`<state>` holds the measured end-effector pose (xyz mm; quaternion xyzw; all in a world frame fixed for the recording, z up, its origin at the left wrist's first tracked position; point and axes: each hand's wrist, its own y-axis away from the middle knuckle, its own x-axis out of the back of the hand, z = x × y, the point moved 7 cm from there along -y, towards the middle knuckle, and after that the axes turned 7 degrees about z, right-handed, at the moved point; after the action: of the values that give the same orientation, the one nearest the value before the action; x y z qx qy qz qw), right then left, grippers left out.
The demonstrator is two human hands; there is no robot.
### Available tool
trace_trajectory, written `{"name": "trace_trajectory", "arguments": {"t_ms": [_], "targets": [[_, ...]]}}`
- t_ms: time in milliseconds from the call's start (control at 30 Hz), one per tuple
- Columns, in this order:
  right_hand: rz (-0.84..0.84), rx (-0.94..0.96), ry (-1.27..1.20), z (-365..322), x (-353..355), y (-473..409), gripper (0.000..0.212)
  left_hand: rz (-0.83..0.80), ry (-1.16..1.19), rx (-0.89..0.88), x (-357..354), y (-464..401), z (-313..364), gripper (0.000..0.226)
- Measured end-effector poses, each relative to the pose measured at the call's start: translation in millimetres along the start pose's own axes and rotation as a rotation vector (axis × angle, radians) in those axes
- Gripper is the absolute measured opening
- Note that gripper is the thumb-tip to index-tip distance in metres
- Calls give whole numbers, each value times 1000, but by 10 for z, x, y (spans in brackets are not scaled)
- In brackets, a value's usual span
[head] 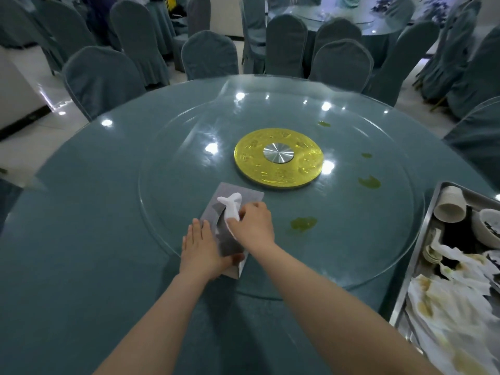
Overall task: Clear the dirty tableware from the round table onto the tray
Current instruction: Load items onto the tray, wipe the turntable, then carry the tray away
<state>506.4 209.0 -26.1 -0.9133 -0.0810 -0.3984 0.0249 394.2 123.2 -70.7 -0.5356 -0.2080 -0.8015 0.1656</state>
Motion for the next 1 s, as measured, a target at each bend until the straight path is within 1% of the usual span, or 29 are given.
{"name": "trace_trajectory", "arguments": {"t_ms": [33, 67, 133, 200, 267, 300, 367, 400, 433, 500, 600, 667, 733, 867, 1000], "targets": [[29, -37, -78, 38, 35, -45, 17, -4, 2, -2, 1, -5, -9, 131], [72, -93, -191, 111, 107, -89, 13, -7, 4, -4, 4, -14, -25, 131], [177, -194, -357, 316, 308, -167, 16, -10, -3, -17, 31, -48, -51, 131], [256, -209, -387, 547, 520, -185, 21, -22, -12, -37, 57, -69, -73, 131], [290, -219, -348, 844, 672, -129, 22, -14, 4, -36, 91, -99, -101, 124], [292, -234, -319, 1019, 714, -78, 22, 19, 33, -36, 134, -133, -108, 115], [278, -276, -257, 1395, 739, 60, 19, 122, 97, -72, 238, -226, -90, 81], [270, -304, -237, 1568, 741, 135, 16, 159, 87, -108, 278, -274, -59, 65], [264, -334, -227, 1724, 744, 202, 12, 181, 54, -150, 300, -330, -11, 53], [282, -375, -209, 1946, 792, 288, 12, 198, -12, -239, 308, -470, 107, 43], [347, -383, -216, 2082, 924, 311, 20, 161, -113, -345, 284, -689, 272, 45], [380, -385, -215, 2134, 1007, 291, 22, 123, -215, -380, 257, -827, 310, 46], [404, -386, -190, 2172, 1068, 262, 21, 90, -289, -405, 244, -934, 326, 42], [386, -393, -173, 2234, 1027, 216, 21, 90, -250, -448, 298, -1018, 335, 32], [375, -363, -158, 2211, 940, 196, 17, 129, -196, -446, 289, -960, 225, 36]]}}
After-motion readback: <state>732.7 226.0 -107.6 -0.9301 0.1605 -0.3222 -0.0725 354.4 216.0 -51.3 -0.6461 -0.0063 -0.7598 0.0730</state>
